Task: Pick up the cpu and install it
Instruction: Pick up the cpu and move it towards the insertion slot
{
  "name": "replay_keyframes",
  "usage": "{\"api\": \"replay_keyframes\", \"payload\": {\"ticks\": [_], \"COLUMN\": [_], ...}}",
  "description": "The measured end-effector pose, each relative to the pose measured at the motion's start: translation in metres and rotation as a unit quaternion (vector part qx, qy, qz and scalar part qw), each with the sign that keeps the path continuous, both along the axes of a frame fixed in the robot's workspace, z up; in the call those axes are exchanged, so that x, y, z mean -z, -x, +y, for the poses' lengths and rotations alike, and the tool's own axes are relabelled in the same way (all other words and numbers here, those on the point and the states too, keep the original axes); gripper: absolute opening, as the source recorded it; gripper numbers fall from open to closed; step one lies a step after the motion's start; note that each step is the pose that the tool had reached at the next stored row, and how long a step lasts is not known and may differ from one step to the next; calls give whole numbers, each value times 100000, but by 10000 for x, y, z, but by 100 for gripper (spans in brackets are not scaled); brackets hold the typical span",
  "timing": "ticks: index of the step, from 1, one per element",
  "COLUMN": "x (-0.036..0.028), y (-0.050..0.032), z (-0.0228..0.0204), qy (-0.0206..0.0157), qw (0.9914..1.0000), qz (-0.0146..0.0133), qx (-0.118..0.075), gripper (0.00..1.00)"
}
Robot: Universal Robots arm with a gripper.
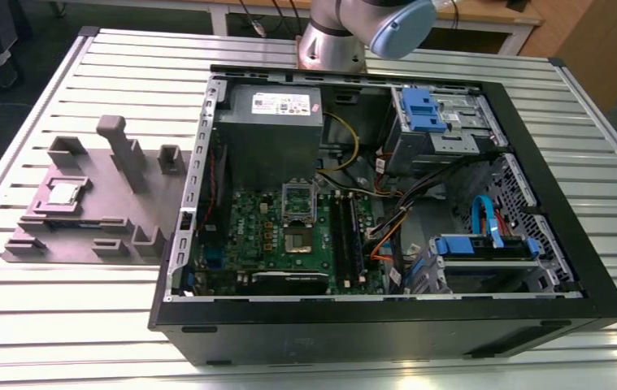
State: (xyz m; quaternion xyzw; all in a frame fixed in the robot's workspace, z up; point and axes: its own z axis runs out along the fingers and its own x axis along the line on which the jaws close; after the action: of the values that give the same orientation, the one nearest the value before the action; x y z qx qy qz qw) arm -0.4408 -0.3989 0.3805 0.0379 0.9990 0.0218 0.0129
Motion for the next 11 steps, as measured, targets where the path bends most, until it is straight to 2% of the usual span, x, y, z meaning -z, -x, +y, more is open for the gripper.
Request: {"api": "replay_keyframes", "payload": {"ticks": [3, 6, 7, 11], "x": [0, 2, 8, 27], "y": [0, -1, 0, -1], "z": [0, 0, 0, 0], "qy": [7, 11, 7, 19], "qw": [100000, 99995, 99992, 99988], "qz": [302, 1032, 1184, 1259], "qx": [4, -155, -361, -912], "gripper": [53, 53, 53, 53]}}
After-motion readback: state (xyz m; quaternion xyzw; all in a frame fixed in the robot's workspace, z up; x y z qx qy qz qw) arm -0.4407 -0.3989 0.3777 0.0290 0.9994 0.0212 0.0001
